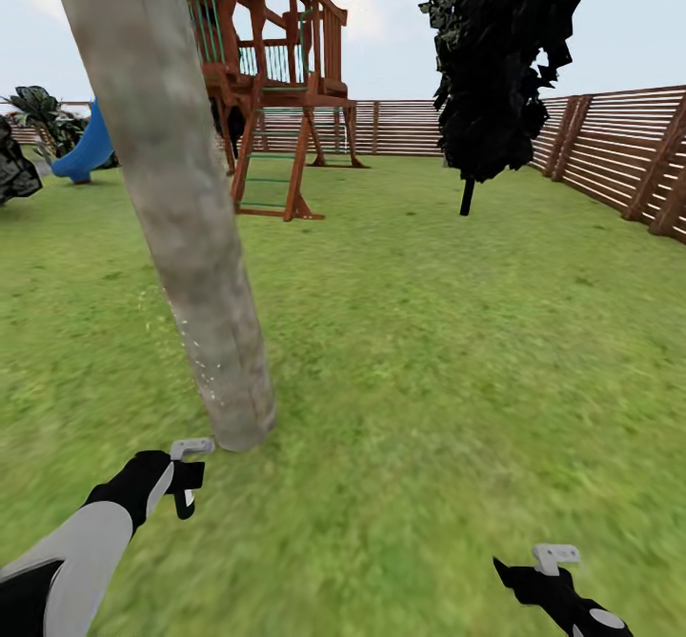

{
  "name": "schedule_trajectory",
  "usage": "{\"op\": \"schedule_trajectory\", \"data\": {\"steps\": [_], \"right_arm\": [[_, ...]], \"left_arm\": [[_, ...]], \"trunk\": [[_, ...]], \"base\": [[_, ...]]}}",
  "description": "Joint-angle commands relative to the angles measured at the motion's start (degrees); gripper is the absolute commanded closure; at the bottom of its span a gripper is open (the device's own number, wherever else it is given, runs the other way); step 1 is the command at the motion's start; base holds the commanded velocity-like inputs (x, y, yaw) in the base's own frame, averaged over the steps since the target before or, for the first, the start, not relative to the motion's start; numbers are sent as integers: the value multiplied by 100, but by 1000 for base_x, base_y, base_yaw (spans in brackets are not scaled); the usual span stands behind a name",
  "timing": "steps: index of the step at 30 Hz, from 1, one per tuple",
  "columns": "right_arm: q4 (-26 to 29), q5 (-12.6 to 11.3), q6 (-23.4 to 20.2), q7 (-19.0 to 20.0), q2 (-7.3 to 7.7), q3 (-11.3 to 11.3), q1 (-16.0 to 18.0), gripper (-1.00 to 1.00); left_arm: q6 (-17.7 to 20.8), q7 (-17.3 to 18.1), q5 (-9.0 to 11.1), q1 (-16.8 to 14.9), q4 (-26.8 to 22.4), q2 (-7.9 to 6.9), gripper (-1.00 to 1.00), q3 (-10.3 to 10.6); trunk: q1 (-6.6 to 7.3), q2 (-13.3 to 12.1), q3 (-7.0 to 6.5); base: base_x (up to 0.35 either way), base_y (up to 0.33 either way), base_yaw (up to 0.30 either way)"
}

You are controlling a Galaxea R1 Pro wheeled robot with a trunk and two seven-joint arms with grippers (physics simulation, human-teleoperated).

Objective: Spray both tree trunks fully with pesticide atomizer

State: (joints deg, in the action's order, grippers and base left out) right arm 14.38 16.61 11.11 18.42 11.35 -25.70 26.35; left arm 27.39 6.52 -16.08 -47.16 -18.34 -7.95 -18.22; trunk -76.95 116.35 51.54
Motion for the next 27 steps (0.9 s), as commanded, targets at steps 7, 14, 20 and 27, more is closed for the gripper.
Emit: {"op": "schedule_trajectory", "data": {"steps": [7,14,20,27], "right_arm": [[-5,53,23,30,-1,-49,2,-100],[-5,53,23,30,-1,-49,2,-100],[-5,53,23,30,-1,-49,2,-100],[-5,53,23,30,-1,-49,2,-100]], "left_arm": [[29,42,-62,-3,-12,8,100,-41],[29,42,-62,-3,-12,11,100,-41],[29,42,-62,-3,-12,11,100,-41],[29,42,-62,-3,-12,12,100,-41]], "trunk": [[-1,2,5],[-1,2,5],[-1,2,5],[-1,2,5]], "base": [[130,-254,10],[98,-264,210],[88,-267,277],[87,-268,277]]}}
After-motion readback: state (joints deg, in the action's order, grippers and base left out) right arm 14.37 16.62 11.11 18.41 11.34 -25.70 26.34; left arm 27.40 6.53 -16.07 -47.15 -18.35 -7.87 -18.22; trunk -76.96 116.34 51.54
